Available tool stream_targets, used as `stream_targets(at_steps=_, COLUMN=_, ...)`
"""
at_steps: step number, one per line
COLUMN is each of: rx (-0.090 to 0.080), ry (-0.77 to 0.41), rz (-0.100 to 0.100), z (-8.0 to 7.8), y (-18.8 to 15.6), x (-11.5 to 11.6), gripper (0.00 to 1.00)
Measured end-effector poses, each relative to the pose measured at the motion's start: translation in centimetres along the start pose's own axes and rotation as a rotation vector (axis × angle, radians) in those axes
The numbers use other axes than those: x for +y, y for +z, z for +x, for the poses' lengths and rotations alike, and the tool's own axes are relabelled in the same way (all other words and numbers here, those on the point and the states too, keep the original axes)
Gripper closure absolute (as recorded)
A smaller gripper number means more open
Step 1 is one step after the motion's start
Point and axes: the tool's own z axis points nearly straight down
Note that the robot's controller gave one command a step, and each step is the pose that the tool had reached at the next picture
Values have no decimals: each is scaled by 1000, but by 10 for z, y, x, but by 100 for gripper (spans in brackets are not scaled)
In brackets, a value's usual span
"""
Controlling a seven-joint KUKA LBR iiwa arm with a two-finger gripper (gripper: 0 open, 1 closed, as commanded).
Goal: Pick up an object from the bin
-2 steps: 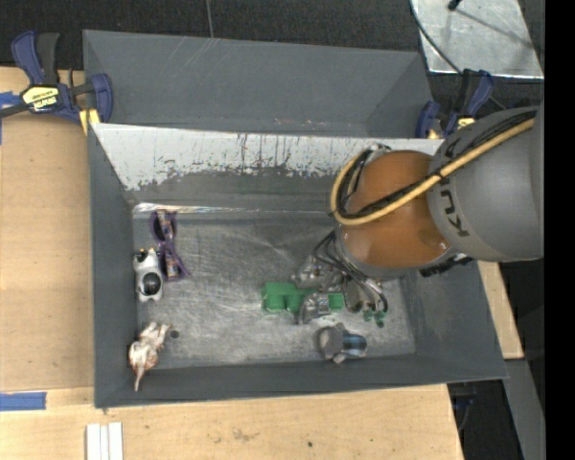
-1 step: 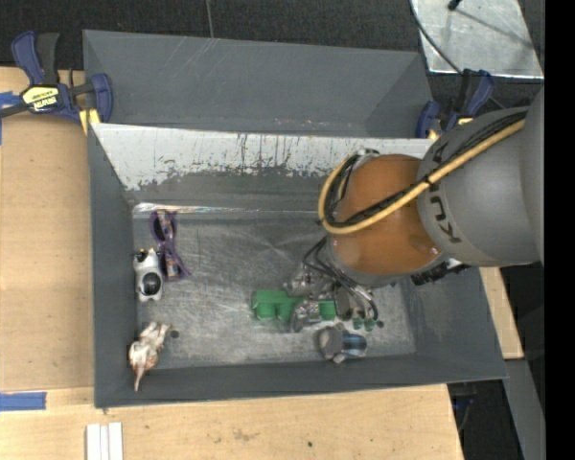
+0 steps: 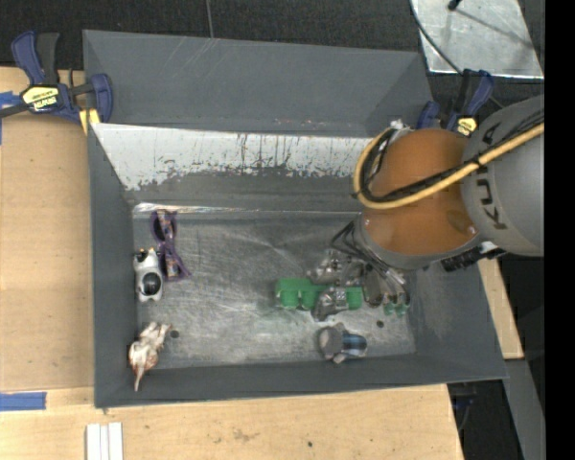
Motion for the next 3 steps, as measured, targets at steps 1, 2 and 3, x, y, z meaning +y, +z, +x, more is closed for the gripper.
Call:
stream_targets(at_steps=1, rx=-19, ry=-3, rz=1, z=-14, y=12, x=22, gripper=100)
stream_targets(at_steps=2, rx=6, ry=-9, rz=-1, z=-15, y=-5, x=-1, gripper=100)
stream_targets(at_steps=3, rx=-21, ry=-16, rz=3, z=-8, y=6, x=11, gripper=100)
